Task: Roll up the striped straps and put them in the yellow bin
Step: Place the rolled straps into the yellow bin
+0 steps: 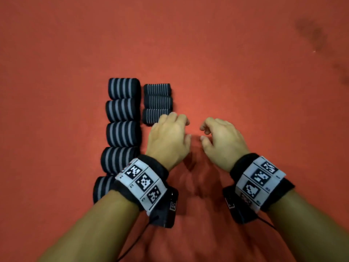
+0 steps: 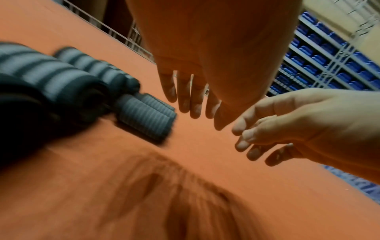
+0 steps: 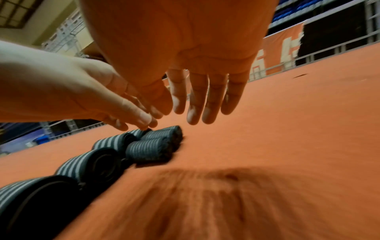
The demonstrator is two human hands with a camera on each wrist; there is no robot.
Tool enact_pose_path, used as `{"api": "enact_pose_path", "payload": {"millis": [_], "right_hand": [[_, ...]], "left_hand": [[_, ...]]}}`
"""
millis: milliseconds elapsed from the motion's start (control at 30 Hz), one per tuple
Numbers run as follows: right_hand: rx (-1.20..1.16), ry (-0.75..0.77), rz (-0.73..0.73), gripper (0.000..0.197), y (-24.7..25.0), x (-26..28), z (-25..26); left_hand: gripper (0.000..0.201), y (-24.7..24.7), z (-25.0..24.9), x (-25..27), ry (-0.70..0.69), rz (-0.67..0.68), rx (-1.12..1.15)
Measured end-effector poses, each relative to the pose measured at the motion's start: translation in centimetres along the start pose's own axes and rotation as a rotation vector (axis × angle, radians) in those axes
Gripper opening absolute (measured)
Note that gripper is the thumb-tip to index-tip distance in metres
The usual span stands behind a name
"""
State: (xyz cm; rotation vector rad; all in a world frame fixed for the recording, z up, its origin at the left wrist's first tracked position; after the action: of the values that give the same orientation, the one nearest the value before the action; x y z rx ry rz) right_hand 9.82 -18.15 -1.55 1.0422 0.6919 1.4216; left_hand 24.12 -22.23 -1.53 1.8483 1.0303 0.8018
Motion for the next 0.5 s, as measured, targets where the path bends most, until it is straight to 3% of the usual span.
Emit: {"api": "enact_pose_path", "payload": {"millis": [200,300,500], "right_hand": [[0.088,0.165,0.034,0.033,-2.9,-8.5,6.8],[0.192,0.221,0.105,0.039,-4.0,-12.3,8.6],[0.38,0.246,0.215,0.033,-5.5,-15.4,9.3]], "left_hand": [[0.04,0.9,8.4,-3.3,0.018,0.046,-0.232],[0.034,0.5,9.2,-4.7,0.004,0.022,-0.292],[0.03,0.2,9.0,-6.1,0.022,0.022,-0.336]]}}
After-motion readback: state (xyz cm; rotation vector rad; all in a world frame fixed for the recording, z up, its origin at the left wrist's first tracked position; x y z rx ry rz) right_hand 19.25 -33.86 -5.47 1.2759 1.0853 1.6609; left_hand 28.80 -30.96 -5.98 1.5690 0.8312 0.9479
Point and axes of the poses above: each hand's wrist, its own x-axis away from the middle knuckle, its own y-axis out of the back of the hand, z = x × y, the point moved 2 cm from there along -x, towards the middle knuckle, and after that the axes turned 2 degrees about x, right-handed, at the moved point
